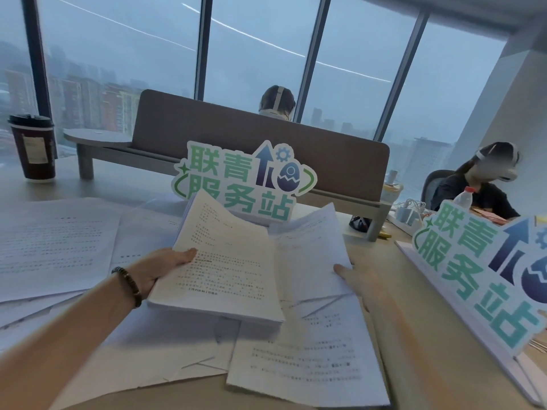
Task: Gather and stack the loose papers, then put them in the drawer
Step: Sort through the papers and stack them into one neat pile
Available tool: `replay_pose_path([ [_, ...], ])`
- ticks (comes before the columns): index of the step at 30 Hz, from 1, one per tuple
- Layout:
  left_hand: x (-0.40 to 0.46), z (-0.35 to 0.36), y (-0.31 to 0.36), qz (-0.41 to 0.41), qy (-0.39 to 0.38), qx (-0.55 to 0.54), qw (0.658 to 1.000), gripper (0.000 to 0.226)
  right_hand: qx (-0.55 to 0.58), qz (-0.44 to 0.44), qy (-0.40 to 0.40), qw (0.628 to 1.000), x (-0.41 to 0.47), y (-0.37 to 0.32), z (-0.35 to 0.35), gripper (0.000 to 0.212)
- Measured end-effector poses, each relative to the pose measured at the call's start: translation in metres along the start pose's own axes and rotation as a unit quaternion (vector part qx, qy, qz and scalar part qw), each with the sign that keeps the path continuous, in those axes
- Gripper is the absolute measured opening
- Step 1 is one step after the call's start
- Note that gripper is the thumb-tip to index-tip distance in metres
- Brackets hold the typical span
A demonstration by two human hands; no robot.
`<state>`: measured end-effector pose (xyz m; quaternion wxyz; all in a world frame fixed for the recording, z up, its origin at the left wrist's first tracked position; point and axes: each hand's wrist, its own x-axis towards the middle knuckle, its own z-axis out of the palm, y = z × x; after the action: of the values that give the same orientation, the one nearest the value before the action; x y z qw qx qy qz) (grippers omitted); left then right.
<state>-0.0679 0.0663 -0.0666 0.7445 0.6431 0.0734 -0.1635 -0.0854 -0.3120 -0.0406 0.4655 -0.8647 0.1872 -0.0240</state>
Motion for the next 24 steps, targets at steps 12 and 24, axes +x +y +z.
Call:
replay_pose_path([
  [12,0.005,-0.004,0.0,0.006,0.025,0.005,1.0,0.015,0.139,0.021,-0.065,0.988,0.014,0.011,0.001,0.036],
  [24,-0.003,0.002,0.001,-0.003,-0.009,0.049,0.999,0.018,0.228,-0.085,-0.099,0.965,-0.026,-0.057,0.002,0.023],
])
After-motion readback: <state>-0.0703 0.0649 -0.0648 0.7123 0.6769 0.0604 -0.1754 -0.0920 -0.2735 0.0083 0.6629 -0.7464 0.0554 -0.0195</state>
